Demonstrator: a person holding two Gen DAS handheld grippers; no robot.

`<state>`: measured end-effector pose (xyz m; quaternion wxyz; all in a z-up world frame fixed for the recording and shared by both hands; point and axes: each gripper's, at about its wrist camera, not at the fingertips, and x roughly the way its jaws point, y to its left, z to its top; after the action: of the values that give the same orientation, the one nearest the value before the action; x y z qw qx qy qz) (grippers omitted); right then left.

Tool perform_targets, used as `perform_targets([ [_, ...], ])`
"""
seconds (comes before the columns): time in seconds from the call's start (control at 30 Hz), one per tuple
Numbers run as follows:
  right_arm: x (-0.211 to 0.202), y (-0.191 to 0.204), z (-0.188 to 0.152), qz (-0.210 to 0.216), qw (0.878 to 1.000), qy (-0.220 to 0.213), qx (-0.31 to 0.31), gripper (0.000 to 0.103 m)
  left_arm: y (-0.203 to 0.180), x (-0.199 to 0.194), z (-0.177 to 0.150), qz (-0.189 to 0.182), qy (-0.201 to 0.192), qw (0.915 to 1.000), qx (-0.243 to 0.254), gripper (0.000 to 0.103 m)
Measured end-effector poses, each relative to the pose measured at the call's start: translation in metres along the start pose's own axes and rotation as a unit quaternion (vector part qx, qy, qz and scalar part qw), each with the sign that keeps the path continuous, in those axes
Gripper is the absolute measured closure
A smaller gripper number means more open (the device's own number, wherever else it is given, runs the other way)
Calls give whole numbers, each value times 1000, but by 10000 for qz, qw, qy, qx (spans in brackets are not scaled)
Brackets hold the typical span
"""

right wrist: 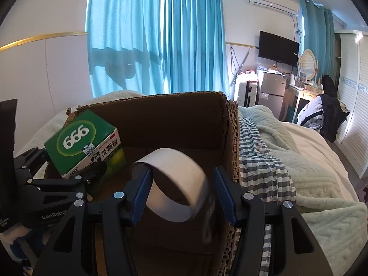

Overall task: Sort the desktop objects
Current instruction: 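Open the left gripper to drop the green box into the cardboard box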

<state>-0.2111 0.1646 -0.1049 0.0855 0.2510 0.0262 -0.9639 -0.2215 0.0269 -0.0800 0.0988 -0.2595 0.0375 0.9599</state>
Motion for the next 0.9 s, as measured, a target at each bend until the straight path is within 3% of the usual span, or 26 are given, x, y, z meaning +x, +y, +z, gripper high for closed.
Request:
perform_targets([
  [0.07, -8, 4, 3, 0, 10000, -68, -65, 46, 0, -7, 3, 27, -106, 9999, -7, 0],
  [0.17, -21, 9, 4, -103, 9997, -190, -122, 35, 1, -19, 11, 92, -210, 9997, -5, 0],
  [0.63, -109, 15, 25, -159, 9977, -644, 99, 27, 11, -102, 36, 156, -701, 9973, -168, 0],
  [0.9, -173, 24, 29, -200, 9952, -939, 207, 15, 4, -157, 38, 301, -1010, 9944, -54, 0],
])
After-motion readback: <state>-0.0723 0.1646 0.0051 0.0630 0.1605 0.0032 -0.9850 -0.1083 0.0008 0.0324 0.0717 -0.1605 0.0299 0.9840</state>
